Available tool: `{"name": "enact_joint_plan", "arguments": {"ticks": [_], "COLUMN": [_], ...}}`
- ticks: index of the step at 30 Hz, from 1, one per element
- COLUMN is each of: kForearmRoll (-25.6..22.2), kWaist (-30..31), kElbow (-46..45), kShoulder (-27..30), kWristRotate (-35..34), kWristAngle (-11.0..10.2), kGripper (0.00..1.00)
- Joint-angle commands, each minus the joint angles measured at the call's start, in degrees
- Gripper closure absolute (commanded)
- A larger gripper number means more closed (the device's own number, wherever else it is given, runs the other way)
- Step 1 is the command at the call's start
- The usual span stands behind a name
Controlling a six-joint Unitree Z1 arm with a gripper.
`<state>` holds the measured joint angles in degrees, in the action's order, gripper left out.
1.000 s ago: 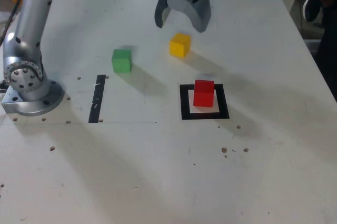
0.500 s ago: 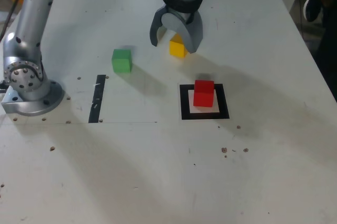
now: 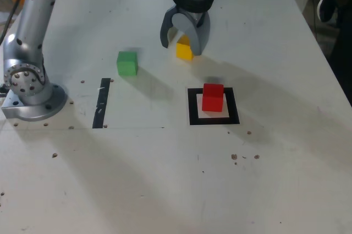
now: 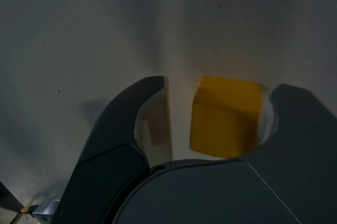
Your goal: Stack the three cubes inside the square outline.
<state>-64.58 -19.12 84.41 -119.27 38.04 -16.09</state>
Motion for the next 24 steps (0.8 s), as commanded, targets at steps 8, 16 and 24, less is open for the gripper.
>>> {"name": "enact_joint_plan", "arguments": {"ticks": [8,16,24], "kForearmRoll": [-0.75,-2.24,-12.29], "kWaist": [-0.05,0.35,6.8], "kElbow": [1.03,2.25,9.33], "kShoulder": [-1.03,-0.34,4.53], "kWristRotate": [0.67,0.83,-6.68], "kWristAngle": [0.01,0.01,0.83], "kGripper": [0.71,0.76,0.8]}}
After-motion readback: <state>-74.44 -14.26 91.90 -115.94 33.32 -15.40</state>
